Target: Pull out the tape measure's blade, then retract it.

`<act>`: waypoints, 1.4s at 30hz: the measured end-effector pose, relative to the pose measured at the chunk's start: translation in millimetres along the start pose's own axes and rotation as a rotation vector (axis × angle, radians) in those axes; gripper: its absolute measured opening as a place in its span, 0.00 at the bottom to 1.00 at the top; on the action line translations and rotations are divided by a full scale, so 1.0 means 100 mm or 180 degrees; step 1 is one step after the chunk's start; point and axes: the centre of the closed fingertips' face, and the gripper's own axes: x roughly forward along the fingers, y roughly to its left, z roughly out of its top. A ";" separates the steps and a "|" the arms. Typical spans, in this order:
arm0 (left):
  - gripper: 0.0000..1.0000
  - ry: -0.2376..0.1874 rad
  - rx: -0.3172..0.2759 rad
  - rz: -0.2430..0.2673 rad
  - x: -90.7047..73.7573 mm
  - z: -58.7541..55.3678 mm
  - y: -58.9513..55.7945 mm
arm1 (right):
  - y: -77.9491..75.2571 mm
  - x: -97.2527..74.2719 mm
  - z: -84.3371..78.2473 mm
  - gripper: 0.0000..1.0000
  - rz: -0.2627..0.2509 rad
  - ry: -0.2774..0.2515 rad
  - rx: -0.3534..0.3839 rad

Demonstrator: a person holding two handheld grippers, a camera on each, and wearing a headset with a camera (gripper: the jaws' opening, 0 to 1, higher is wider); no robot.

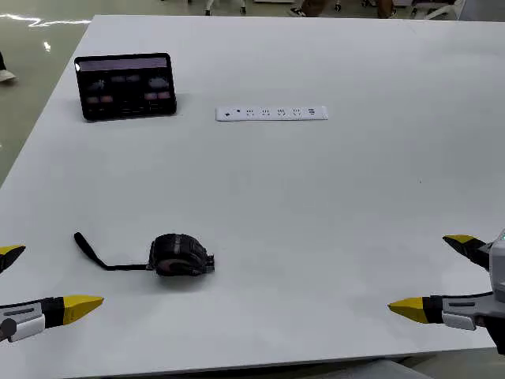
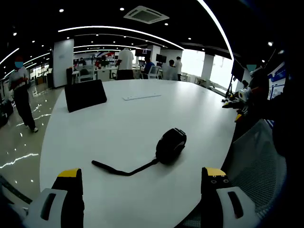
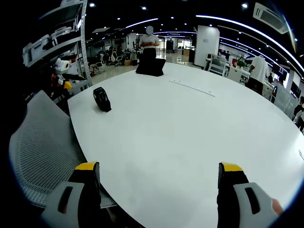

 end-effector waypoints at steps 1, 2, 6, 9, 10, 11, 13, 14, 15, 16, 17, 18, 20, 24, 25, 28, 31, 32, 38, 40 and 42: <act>1.00 0.0001 -0.0003 -0.0002 0.00 0.00 0.00 | 0.00 0.00 0.00 0.99 0.0003 -0.0005 0.0004; 1.00 0.0004 -0.0005 -0.0006 0.00 0.00 -0.01 | 0.01 0.00 0.01 0.99 0.0004 -0.0007 0.0008; 1.00 0.0008 -0.0015 -0.0018 0.00 -0.02 -0.01 | 0.00 0.01 0.00 0.99 0.0008 -0.0005 0.0005; 1.00 0.0013 -0.0006 -0.0018 0.00 -0.02 -0.01 | 0.00 0.01 0.00 0.99 0.0009 -0.0007 0.0007; 1.00 0.0011 -0.0009 -0.0024 0.00 -0.02 -0.02 | 0.00 0.01 0.01 0.99 0.0007 -0.0010 0.0009; 1.00 0.0011 -0.0011 -0.0025 0.00 -0.02 -0.02 | 0.00 0.01 0.01 0.99 0.0001 -0.0019 0.0001; 1.00 0.0015 -0.0005 -0.0019 -0.01 -0.02 -0.01 | 0.00 0.01 0.01 0.99 0.0006 -0.0016 0.0006; 1.00 0.0013 -0.0008 -0.0018 -0.01 -0.02 0.00 | 0.00 0.01 0.01 0.99 0.0005 -0.0013 -0.0003; 1.00 0.0012 -0.0014 -0.0020 -0.01 -0.02 0.00 | 0.00 0.01 0.01 1.00 0.0006 -0.0016 -0.0009; 1.00 0.0012 -0.0010 -0.0020 -0.01 -0.02 -0.01 | 0.00 0.01 0.01 1.00 0.0005 -0.0022 -0.0014; 1.00 0.0013 -0.0001 -0.0020 -0.01 -0.02 -0.01 | -0.01 0.00 0.02 1.00 -0.0006 -0.0030 -0.0034; 1.00 0.0014 0.0001 -0.0032 -0.01 -0.02 -0.01 | -0.01 0.00 0.02 1.00 -0.0013 -0.0034 -0.0045; 1.00 0.0021 0.0109 -0.0038 -0.01 -0.01 -0.01 | -0.02 0.00 0.03 1.00 -0.0035 -0.0035 -0.0077; 1.00 0.0029 0.0181 -0.0107 0.02 0.07 -0.02 | -0.03 0.03 0.08 1.00 -0.0002 -0.0044 -0.0136; 1.00 0.0018 0.0198 -0.0129 0.03 0.12 -0.02 | -0.02 0.05 0.11 1.00 0.0018 -0.0042 -0.0172; 1.00 0.0002 0.0225 -0.0194 0.12 0.27 -0.02 | 0.02 0.13 0.25 1.00 0.0130 -0.0121 -0.0252; 1.00 0.0089 0.0378 -0.0349 0.23 0.39 -0.06 | 0.08 0.27 0.43 1.00 0.0238 -0.0177 -0.0386; 1.00 0.0111 0.0436 -0.0455 0.28 0.44 -0.11 | 0.12 0.32 0.51 1.00 0.0299 -0.0218 -0.0455; 1.00 0.0407 0.0760 -0.0824 0.53 0.52 -0.32 | 0.36 0.62 0.79 1.00 0.0587 -0.0220 -0.0651; 1.00 0.0545 0.0923 -0.0901 0.62 0.51 -0.37 | 0.47 0.71 0.91 1.00 0.0689 -0.0253 -0.0740; 1.00 0.0610 0.1067 -0.0969 0.71 0.54 -0.43 | 0.61 0.79 1.06 1.00 0.0804 -0.0353 -0.0888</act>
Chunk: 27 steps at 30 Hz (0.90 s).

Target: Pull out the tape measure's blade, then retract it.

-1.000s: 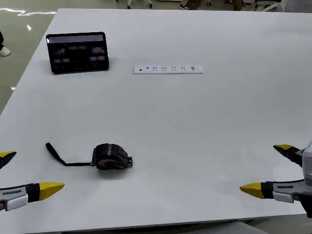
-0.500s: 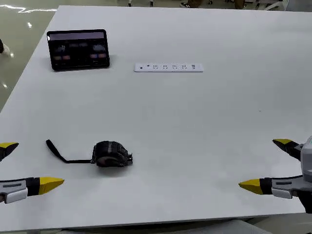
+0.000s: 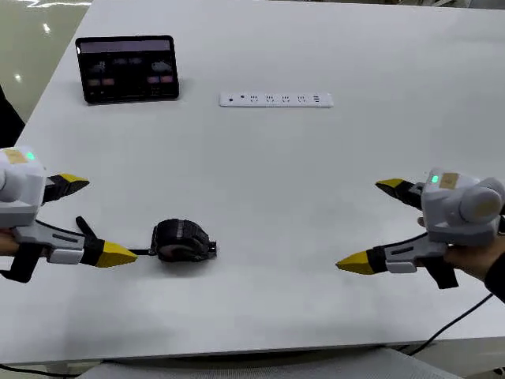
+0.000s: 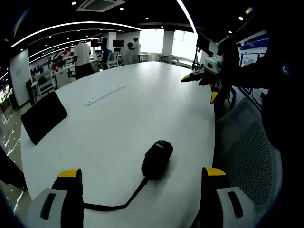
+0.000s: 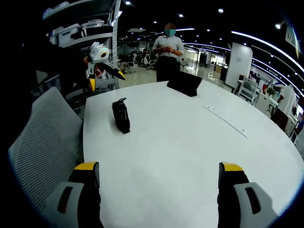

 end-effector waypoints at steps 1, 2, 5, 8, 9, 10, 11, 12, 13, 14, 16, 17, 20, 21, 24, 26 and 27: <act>1.00 0.0029 0.0034 -0.0069 0.04 0.02 -0.03 | 0.01 0.05 0.03 1.00 0.0011 0.0004 -0.0010; 1.00 0.0053 0.0053 -0.0150 0.07 0.04 -0.06 | 0.03 0.10 0.07 1.00 0.0038 0.0007 -0.0019; 1.00 0.0274 0.0328 -0.0308 0.19 0.05 -0.13 | 0.11 0.28 0.18 1.00 0.0195 0.0016 -0.0140; 0.99 0.0449 0.0525 -0.0480 0.29 0.04 -0.22 | 0.16 0.42 0.26 1.00 0.0309 0.0021 -0.0217; 0.98 0.0499 0.0591 -0.0539 0.32 0.03 -0.24 | 0.18 0.46 0.29 1.00 0.0336 0.0014 -0.0238; 0.97 0.0563 0.0678 -0.0569 0.35 0.03 -0.25 | 0.20 0.52 0.31 1.00 0.0373 0.0018 -0.0276; 0.95 0.0591 0.0719 -0.0576 0.38 0.04 -0.25 | 0.21 0.56 0.32 1.00 0.0394 0.0030 -0.0295; 0.95 0.0607 0.0749 -0.0599 0.41 0.05 -0.26 | 0.23 0.59 0.34 1.00 0.0430 0.0040 -0.0317; 0.94 0.0631 0.0787 -0.0626 0.46 0.06 -0.27 | 0.25 0.65 0.35 1.00 0.0474 0.0046 -0.0346; 0.93 0.0661 0.0831 -0.0639 0.48 0.06 -0.27 | 0.26 0.69 0.36 1.00 0.0500 0.0053 -0.0363; 0.89 0.0731 0.0932 -0.0693 0.55 0.06 -0.30 | 0.30 0.78 0.37 1.00 0.0565 0.0087 -0.0417; 0.84 0.0783 0.1004 -0.0749 0.57 0.05 -0.33 | 0.34 0.84 0.37 1.00 0.0626 0.0083 -0.0457; 0.76 0.0867 0.1132 -0.0822 0.66 0.01 -0.39 | 0.43 0.97 0.41 1.00 0.0762 0.0053 -0.0553; 0.74 0.0899 0.1162 -0.0841 0.68 0.00 -0.40 | 0.46 1.00 0.42 1.00 0.0804 0.0044 -0.0611; 0.64 0.0970 0.1256 -0.0916 0.74 -0.02 -0.47 | 0.50 1.13 0.40 0.99 0.0884 0.0091 -0.0651; 0.50 0.1034 0.1240 -0.0981 0.76 -0.05 -0.51 | 0.54 1.21 0.40 0.97 0.0939 0.0110 -0.0664; 0.47 0.1053 0.1240 -0.0985 0.78 -0.07 -0.53 | 0.55 1.26 0.40 0.96 0.0961 0.0122 -0.0674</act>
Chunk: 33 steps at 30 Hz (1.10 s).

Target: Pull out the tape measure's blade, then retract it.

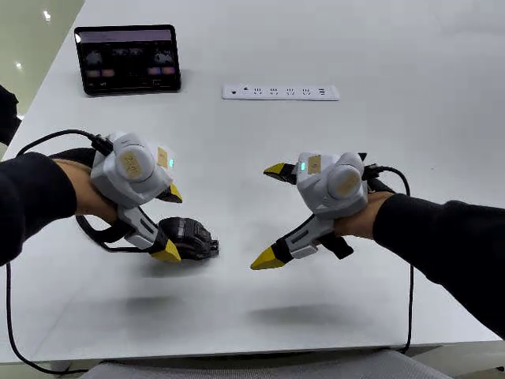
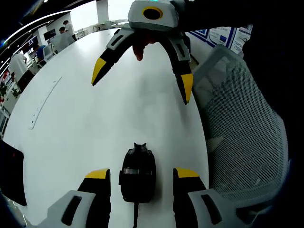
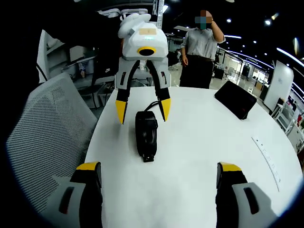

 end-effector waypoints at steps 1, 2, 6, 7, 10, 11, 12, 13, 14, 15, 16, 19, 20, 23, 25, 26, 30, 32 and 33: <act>0.46 0.0023 0.0018 0.0005 0.02 -0.01 0.00 | 0.00 0.03 0.00 0.94 0.0015 0.0007 -0.0012; 0.46 0.0076 0.0061 0.0035 0.04 -0.04 0.02 | 0.01 0.06 0.01 0.92 0.0027 0.0018 -0.0023; 0.40 0.0198 0.0098 0.0133 0.11 -0.09 0.08 | -0.03 0.17 0.04 0.77 0.0019 0.0022 -0.0058; 0.37 0.0221 0.0105 0.0138 0.12 -0.09 0.08 | -0.03 0.19 0.05 0.75 0.0015 0.0012 -0.0058; 0.30 0.0306 0.0121 0.0135 0.15 -0.12 0.06 | -0.02 0.30 0.06 0.68 0.0062 0.0027 -0.0046; 0.29 0.0317 0.0132 0.0128 0.14 -0.11 0.06 | -0.01 0.33 0.06 0.67 0.0077 0.0036 -0.0057; 0.29 0.0338 0.0131 0.0127 0.15 -0.11 0.06 | 0.00 0.37 0.05 0.66 0.0091 0.0050 -0.0063; 0.29 0.0362 0.0148 0.0136 0.15 -0.11 0.06 | 0.01 0.41 0.04 0.64 0.0119 0.0073 -0.0058; 0.29 0.0376 0.0154 0.0143 0.15 -0.12 0.06 | 0.03 0.44 0.04 0.63 0.0147 0.0086 -0.0067; 0.29 0.0386 0.0156 0.0150 0.15 -0.12 0.06 | 0.03 0.47 0.03 0.61 0.0162 0.0100 -0.0065; 0.29 0.0393 0.0155 0.0155 0.15 -0.12 0.06 | 0.05 0.51 0.01 0.59 0.0180 0.0132 -0.0070; 0.29 0.0397 0.0151 0.0167 0.15 -0.13 0.07 | 0.10 0.62 -0.07 0.52 0.0249 0.0236 -0.0096; 0.28 0.0399 0.0158 0.0174 0.15 -0.13 0.07 | 0.14 0.66 -0.10 0.50 0.0287 0.0272 -0.0125; 0.28 0.0400 0.0163 0.0184 0.16 -0.14 0.09 | 0.19 0.73 -0.19 0.44 0.0305 0.0397 -0.0214; 0.28 0.0402 0.0175 0.0183 0.16 -0.14 0.09 | 0.23 0.76 -0.22 0.36 0.0333 0.0430 -0.0293; 0.28 0.0403 0.0170 0.0180 0.16 -0.14 0.10 | 0.25 0.78 -0.25 0.31 0.0366 0.0467 -0.0354; 0.28 0.0397 0.0141 0.0167 0.17 -0.14 0.11 | 0.27 0.82 -0.31 0.16 0.0405 0.0530 -0.0324; 0.28 0.0400 0.0133 0.0165 0.17 -0.15 0.12 | 0.26 0.83 -0.29 0.16 0.0411 0.0510 -0.0278; 0.28 0.0402 0.0141 0.0163 0.17 -0.15 0.12 | 0.25 0.86 -0.27 0.14 0.0378 0.0460 -0.0171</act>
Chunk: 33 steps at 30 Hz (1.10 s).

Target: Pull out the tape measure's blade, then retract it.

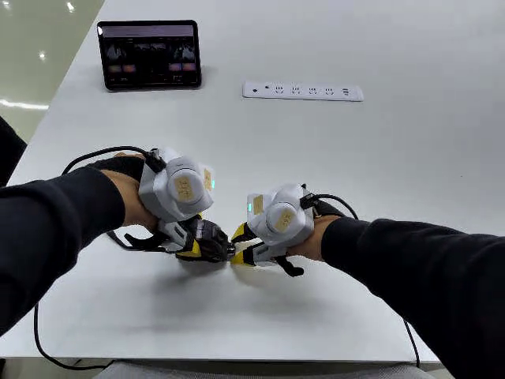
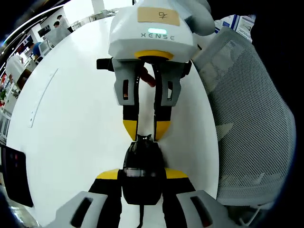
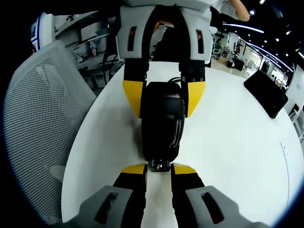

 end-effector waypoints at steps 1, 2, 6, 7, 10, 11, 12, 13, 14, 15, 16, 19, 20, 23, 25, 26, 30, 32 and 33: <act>0.28 0.0000 -0.0007 -0.0002 0.00 0.00 0.00 | -0.05 0.01 0.02 0.12 -0.0072 -0.0033 0.0092; 0.28 -0.0002 -0.0012 -0.0003 0.00 0.00 0.00 | -0.01 -0.02 -0.02 0.12 0.0029 0.0049 0.0115; 0.28 0.0004 -0.0027 -0.0015 0.00 0.00 0.00 | -0.01 -0.03 0.00 0.09 0.0031 -0.0019 0.0083; 0.28 0.0005 -0.0019 -0.0016 0.00 0.00 0.00 | 0.00 -0.02 -0.01 0.08 0.0030 -0.0010 0.0059; 0.28 -0.0002 -0.0032 -0.0009 -0.01 0.01 -0.01 | 0.00 -0.03 -0.02 0.08 0.0054 0.0030 0.0008; 0.28 -0.0003 -0.0032 -0.0008 -0.01 0.01 -0.01 | 0.00 -0.03 -0.02 0.08 0.0058 0.0037 0.0001; 0.28 -0.0003 -0.0034 -0.0008 -0.01 0.01 -0.02 | 0.00 -0.04 -0.02 0.08 0.0062 0.0042 -0.0001; 0.28 -0.0004 -0.0032 -0.0009 -0.01 0.01 -0.02 | 0.00 -0.04 -0.03 0.08 0.0066 0.0050 -0.0007; 0.28 -0.0008 -0.0036 -0.0008 -0.01 0.01 -0.02 | -0.01 -0.05 -0.04 0.08 0.0065 0.0054 -0.0007; 0.28 -0.0016 -0.0045 -0.0006 -0.02 0.01 -0.01 | -0.01 -0.05 -0.06 0.08 0.0063 0.0059 0.0000; 0.28 -0.0020 -0.0048 -0.0005 -0.02 0.00 -0.01 | -0.02 -0.06 -0.06 0.08 0.0061 0.0063 0.0006; 0.28 -0.0034 -0.0066 -0.0001 -0.02 0.00 -0.01 | -0.01 -0.10 -0.11 0.08 0.0051 0.0073 0.0029; 0.28 -0.0038 -0.0072 0.0000 -0.02 0.00 -0.01 | -0.02 -0.12 -0.13 0.08 0.0046 0.0058 0.0064; 0.28 -0.0066 -0.0079 -0.0009 -0.02 0.01 -0.01 | -0.02 -0.15 -0.15 0.08 0.0040 0.0021 0.0113; 0.28 -0.0092 -0.0089 -0.0010 -0.03 0.01 -0.01 | -0.02 -0.15 -0.16 0.09 0.0037 0.0030 0.0111; 0.28 -0.0096 -0.0091 -0.0008 -0.03 0.01 -0.01 | -0.02 -0.15 -0.16 0.09 0.0042 0.0035 0.0110; 0.28 -0.0091 -0.0090 0.0001 -0.03 0.01 -0.01 | -0.02 -0.17 -0.18 0.09 0.0046 0.0052 0.0115; 0.28 -0.0083 -0.0090 0.0003 -0.03 0.01 -0.01 | -0.02 -0.16 -0.19 0.09 0.0040 0.0057 0.0115; 0.28 -0.0077 -0.0090 0.0003 -0.03 0.01 -0.01 | -0.01 -0.16 -0.18 0.10 0.0029 0.0069 0.0105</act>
